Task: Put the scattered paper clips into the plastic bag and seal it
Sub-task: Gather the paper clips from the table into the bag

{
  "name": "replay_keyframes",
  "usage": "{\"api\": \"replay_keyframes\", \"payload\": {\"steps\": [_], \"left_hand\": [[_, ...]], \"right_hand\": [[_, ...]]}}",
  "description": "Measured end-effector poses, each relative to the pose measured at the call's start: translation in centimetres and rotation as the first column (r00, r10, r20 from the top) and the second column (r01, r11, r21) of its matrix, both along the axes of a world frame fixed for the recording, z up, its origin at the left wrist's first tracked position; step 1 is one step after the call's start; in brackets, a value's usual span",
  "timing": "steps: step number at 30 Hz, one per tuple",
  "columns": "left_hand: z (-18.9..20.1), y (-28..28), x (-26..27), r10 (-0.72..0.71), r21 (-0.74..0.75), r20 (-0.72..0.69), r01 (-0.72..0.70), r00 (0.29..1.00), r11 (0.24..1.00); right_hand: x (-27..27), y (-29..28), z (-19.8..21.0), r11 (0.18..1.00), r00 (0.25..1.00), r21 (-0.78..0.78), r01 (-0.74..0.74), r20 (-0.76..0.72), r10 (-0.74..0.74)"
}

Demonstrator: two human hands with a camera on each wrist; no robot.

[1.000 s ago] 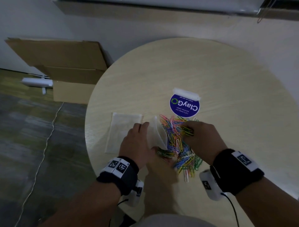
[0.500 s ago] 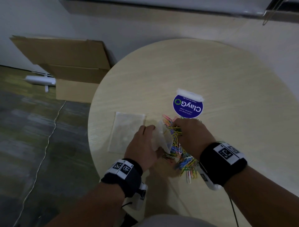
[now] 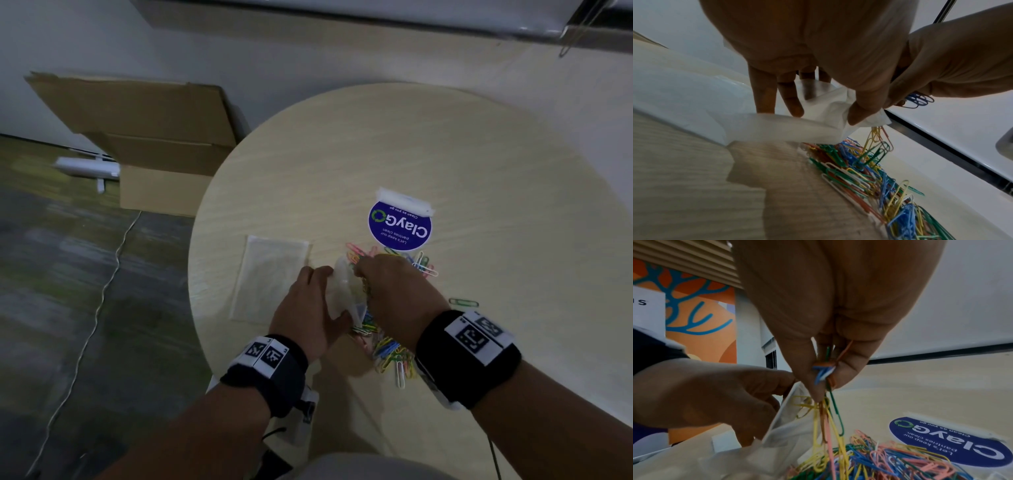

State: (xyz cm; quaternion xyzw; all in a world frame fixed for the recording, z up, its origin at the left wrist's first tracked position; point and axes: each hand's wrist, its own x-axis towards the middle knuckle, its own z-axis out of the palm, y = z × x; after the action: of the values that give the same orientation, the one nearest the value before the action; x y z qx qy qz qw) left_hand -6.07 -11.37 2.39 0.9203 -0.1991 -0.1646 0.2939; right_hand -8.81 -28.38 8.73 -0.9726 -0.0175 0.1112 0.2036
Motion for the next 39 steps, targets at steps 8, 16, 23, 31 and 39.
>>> {"api": "replay_keyframes", "payload": {"steps": [8,16,23,31,39], "left_hand": [[-0.3,-0.3,-0.3,0.022,-0.096,-0.031,-0.025,0.999,0.995],[-0.6,0.2,0.1,0.093,-0.169,-0.104,-0.11,0.99,0.98],[0.2,0.5,0.5,0.023,-0.142,-0.149,-0.045,0.989,0.989],[3.7,-1.2,1.7,0.091,-0.082,0.006,-0.09,0.996,0.993],[3.7,-1.0,2.8,0.122,-0.084,-0.304,-0.155,0.945,0.984]], "right_hand": [[0.5,-0.1,0.0,0.824,0.957,0.496,0.274,-0.223,-0.184],[-0.1,-2.6,-0.9,0.468,0.79,0.667,0.579,-0.317,-0.525],[-0.7,-1.5,-3.3,0.751,0.873,0.45,0.483,-0.315,-0.373],[0.4,-1.3,-3.4,0.773,0.863,0.385,0.504,-0.261,-0.433],[-0.1,-1.6,-1.8,0.709,0.871,0.513,0.484,-0.365,-0.33]]}}
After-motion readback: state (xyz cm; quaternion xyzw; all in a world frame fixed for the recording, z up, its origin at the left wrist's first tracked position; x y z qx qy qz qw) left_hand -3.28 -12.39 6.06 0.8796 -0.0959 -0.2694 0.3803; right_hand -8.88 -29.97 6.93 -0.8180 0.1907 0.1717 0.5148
